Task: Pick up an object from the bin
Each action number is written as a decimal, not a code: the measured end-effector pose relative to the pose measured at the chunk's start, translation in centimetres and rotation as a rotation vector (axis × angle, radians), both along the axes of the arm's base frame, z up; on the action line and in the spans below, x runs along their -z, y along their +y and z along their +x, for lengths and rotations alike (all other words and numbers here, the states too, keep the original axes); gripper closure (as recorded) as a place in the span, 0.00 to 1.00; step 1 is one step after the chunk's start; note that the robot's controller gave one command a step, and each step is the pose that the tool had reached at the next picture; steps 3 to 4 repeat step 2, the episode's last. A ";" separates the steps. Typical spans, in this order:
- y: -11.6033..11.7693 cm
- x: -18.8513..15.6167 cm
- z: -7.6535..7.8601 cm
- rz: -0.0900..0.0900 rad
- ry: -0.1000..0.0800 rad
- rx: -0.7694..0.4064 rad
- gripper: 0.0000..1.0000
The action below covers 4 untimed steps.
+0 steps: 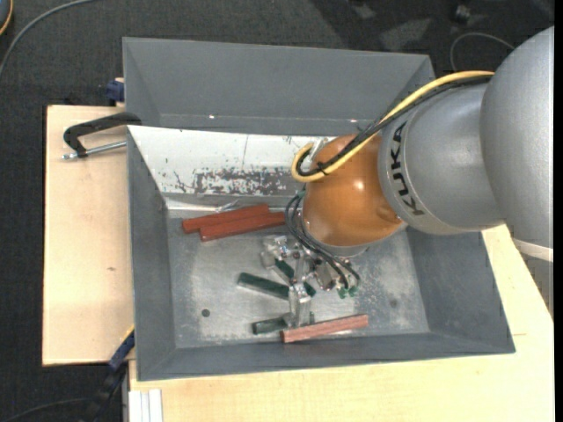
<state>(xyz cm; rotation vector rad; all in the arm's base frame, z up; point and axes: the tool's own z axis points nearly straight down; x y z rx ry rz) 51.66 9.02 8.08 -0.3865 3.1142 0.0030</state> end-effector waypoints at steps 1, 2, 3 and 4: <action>0.0 0.1 -0.1 -0.001 0.002 -0.001 1.00; -0.1 -12.0 1.4 0.001 -0.011 0.021 1.00; -0.1 -12.0 1.4 0.001 -0.011 0.021 1.00; -0.1 -12.0 1.4 0.001 -0.011 0.021 1.00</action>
Offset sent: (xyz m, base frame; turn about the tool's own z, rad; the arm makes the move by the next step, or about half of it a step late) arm 0.0000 0.0000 0.0000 0.0000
